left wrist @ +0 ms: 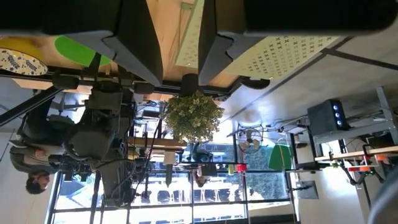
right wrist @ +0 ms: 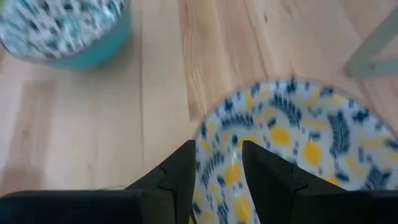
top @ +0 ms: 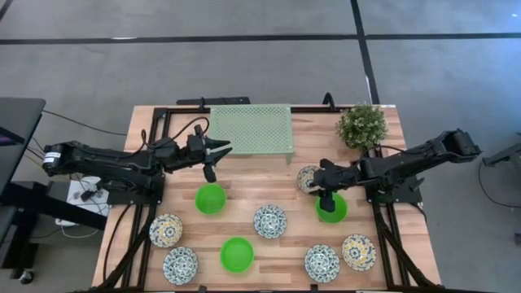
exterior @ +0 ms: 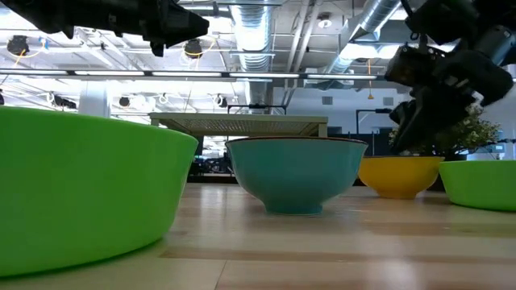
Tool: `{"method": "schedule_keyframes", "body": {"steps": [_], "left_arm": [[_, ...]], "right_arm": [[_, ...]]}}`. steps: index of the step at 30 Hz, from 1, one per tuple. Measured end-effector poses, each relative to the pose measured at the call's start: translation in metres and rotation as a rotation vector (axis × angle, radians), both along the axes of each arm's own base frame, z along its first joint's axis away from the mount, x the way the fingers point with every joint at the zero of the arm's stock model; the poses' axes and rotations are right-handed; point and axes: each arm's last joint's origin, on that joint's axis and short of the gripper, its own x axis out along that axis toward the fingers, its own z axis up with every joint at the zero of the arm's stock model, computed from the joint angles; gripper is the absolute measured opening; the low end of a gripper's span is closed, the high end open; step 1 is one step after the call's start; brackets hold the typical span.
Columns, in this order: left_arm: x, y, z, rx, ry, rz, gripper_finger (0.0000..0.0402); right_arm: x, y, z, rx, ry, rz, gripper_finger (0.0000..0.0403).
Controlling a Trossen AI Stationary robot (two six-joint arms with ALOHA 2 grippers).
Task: Pick & Place Mini bowls
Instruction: Put the top yellow patterned bowl on the shelf
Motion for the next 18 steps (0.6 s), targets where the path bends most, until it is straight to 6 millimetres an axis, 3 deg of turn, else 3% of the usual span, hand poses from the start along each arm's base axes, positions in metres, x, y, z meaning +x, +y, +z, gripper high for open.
{"method": "schedule_keyframes", "body": {"steps": [12, 18], "left_arm": [[0.000, 0.000, 0.000, 0.000, 0.000, 0.000, 0.0104], [0.000, 0.000, 0.000, 0.000, 0.001, 0.000, 0.0104]], "right_arm": [[0.009, 0.003, -0.029, -0.008, 0.151, 0.022, 0.0123], [0.011, 0.004, -0.030, -0.015, 0.148, 0.032, 0.0101]]}}
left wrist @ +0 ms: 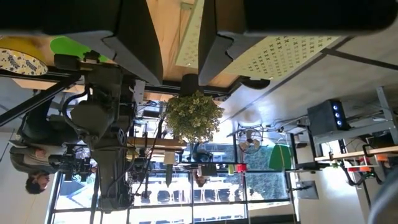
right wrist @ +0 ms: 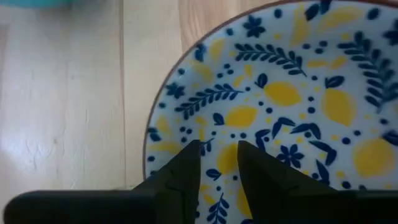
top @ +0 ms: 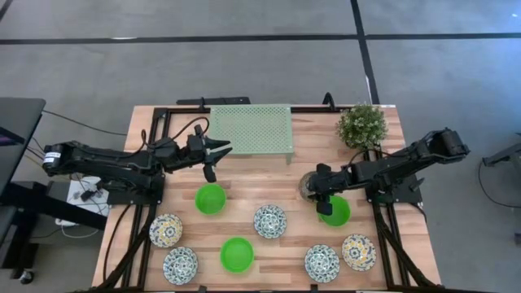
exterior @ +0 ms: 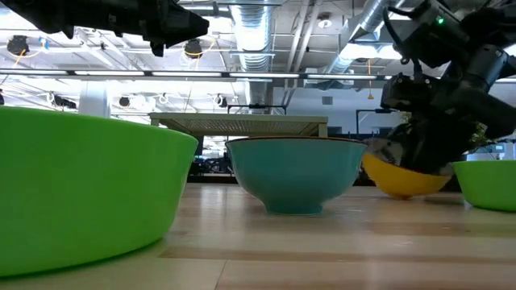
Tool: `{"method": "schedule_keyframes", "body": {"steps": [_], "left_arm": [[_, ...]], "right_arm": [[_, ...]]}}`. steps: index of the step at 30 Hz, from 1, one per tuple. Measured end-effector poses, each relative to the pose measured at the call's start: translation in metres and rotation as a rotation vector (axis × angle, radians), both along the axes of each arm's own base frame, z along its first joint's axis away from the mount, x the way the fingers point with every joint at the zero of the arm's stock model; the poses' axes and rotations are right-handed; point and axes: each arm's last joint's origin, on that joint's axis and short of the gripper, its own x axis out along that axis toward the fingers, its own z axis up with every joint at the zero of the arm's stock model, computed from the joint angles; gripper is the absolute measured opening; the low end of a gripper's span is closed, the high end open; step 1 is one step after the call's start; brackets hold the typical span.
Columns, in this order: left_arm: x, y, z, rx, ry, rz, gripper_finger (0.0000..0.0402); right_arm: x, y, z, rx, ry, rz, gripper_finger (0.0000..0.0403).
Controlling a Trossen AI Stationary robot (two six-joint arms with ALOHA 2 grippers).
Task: Pick & Place Mini bowls
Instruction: Put the top yellow patterned bowl on the shelf
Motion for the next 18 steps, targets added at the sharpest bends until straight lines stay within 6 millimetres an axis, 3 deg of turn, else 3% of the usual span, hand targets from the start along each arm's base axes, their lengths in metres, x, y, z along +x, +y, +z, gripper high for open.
{"method": "schedule_keyframes", "body": {"steps": [9, 18], "left_arm": [[0.000, 0.000, 0.000, 0.000, 0.000, 0.000, 0.0104], [0.000, -0.002, 0.000, 0.000, 0.000, -0.012, 0.0104]], "right_arm": [[0.010, 0.002, 0.026, 0.013, -0.106, 0.012, 0.0124], [0.011, 0.004, 0.026, 0.052, -0.100, 0.033, 0.0178]]}}
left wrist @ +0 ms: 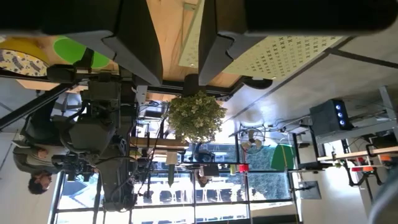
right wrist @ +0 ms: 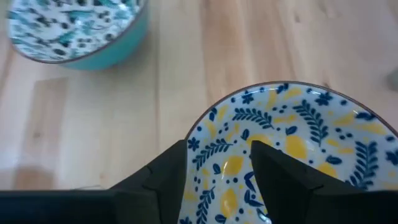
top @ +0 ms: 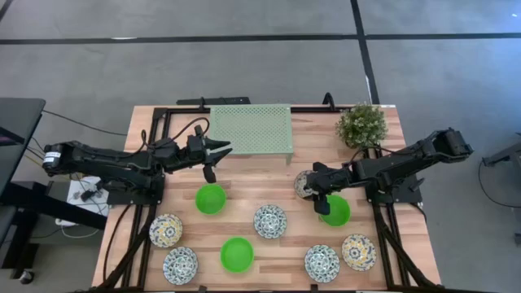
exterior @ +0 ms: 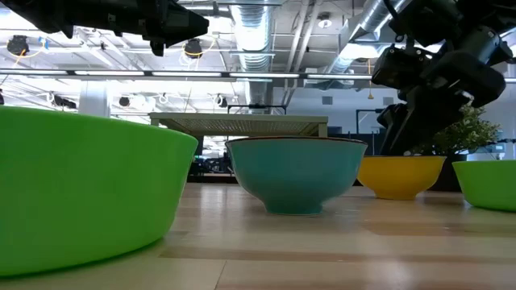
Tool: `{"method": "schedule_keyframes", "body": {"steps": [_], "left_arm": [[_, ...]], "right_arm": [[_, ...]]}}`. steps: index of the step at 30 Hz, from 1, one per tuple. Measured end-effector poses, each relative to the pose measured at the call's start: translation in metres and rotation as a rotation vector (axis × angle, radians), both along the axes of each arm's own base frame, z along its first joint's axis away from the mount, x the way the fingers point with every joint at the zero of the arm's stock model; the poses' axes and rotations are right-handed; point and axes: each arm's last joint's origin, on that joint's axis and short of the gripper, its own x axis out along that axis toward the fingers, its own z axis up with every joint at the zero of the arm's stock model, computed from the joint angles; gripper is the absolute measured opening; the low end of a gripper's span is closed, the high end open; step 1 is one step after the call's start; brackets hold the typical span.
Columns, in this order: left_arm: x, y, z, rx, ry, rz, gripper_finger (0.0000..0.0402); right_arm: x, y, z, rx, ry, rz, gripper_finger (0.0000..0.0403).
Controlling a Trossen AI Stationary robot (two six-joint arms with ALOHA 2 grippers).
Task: Pick & Place Mini bowls
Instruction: Put the top yellow patterned bowl on the shelf
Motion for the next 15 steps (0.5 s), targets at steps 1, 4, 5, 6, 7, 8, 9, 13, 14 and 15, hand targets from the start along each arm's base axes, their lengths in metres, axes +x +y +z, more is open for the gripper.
{"method": "schedule_keyframes", "body": {"steps": [1, 4, 5, 6, 7, 8, 9, 13, 14, 15], "left_arm": [[0.000, -0.001, 0.000, 0.000, 0.000, -0.004, 0.0104], [0.000, -0.003, 0.000, 0.000, 0.000, -0.014, 0.0104], [0.000, -0.004, 0.000, 0.000, 0.000, -0.018, 0.0104], [0.000, -0.004, 0.000, 0.000, 0.000, -0.019, 0.0104], [0.000, -0.004, 0.000, 0.000, 0.000, -0.020, 0.0104], [0.000, -0.004, 0.000, 0.000, 0.000, -0.020, 0.0104], [0.000, -0.004, 0.000, 0.000, 0.000, -0.020, 0.0104], [0.000, -0.004, 0.000, 0.000, 0.000, -0.019, 0.0104], [0.000, -0.004, 0.000, 0.000, 0.000, -0.019, 0.0104], [0.000, -0.004, 0.000, 0.000, 0.000, -0.019, 0.0104]], "right_arm": [[0.000, 0.000, 0.000, 0.006, 0.001, 0.005, 0.0182], [0.000, 0.000, 0.000, 0.008, 0.002, 0.006, 0.0187], [0.000, 0.000, 0.000, 0.008, 0.003, 0.007, 0.0187], [0.000, 0.000, 0.000, 0.002, 0.002, 0.015, 0.0186], [0.000, 0.000, 0.000, -0.009, -0.002, 0.027, 0.0185], [-0.001, 0.000, 0.002, -0.018, -0.009, 0.037, 0.0183], [-0.001, 0.000, 0.003, -0.023, -0.019, 0.043, 0.0181], [0.005, 0.001, 0.011, -0.017, -0.050, 0.048, 0.0174], [0.006, 0.003, 0.012, -0.011, -0.060, 0.056, 0.0172], [0.008, 0.005, 0.011, 0.000, -0.063, 0.060, 0.0171]]}}
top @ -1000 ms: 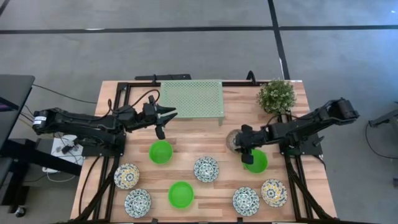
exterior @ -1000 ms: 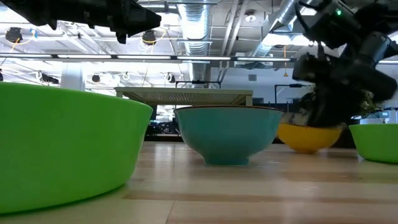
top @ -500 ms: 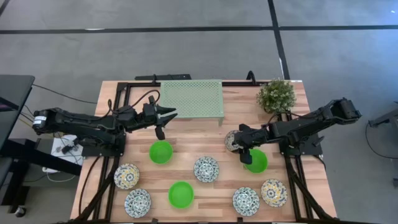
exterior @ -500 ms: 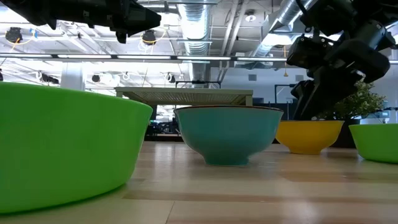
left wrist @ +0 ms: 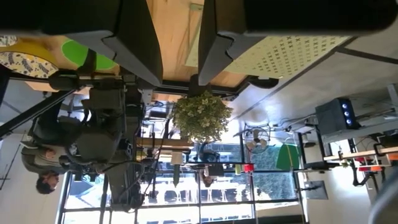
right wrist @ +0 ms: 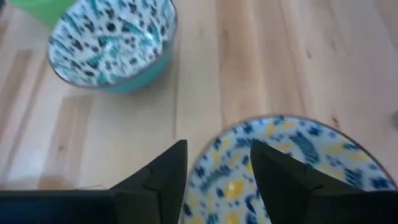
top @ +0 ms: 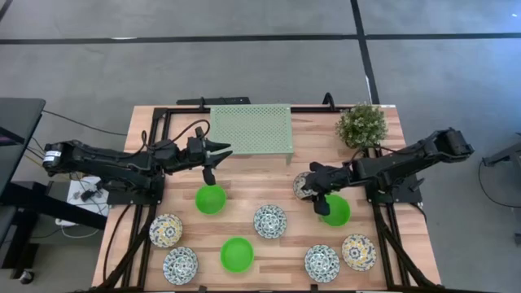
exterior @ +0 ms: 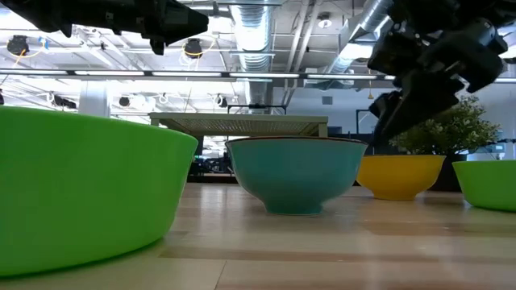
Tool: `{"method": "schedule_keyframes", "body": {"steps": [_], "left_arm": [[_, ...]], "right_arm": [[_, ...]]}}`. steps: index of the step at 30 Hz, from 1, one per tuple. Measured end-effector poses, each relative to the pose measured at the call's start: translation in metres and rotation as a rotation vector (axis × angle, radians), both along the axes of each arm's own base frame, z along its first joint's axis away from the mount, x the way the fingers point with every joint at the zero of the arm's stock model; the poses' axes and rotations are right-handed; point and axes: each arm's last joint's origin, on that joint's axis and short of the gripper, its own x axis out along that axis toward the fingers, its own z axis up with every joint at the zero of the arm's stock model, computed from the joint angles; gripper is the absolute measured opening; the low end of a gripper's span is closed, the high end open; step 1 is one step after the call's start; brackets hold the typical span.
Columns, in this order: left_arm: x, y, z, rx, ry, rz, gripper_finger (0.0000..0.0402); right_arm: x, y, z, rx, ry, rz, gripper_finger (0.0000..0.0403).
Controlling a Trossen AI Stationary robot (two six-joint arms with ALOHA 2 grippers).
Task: Pick & Place Mini bowls
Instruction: Put the top yellow patterned bowl on the shelf
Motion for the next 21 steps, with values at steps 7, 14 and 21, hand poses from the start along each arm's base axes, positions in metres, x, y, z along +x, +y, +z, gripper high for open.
{"method": "schedule_keyframes", "body": {"steps": [7, 14, 21], "left_arm": [[0.000, 0.000, 0.000, 0.000, 0.000, 0.000, 0.0104], [0.000, 0.000, 0.000, 0.000, 0.001, 0.000, 0.0104], [0.000, 0.000, 0.000, 0.000, 0.001, 0.000, 0.0104]], "right_arm": [[0.004, 0.009, -0.025, -0.032, 0.123, -0.014, 0.0166], [0.007, 0.006, -0.031, -0.092, 0.132, 0.000, 0.0113], [0.012, 0.011, -0.006, -0.102, 0.084, 0.063, 0.0020]]}}
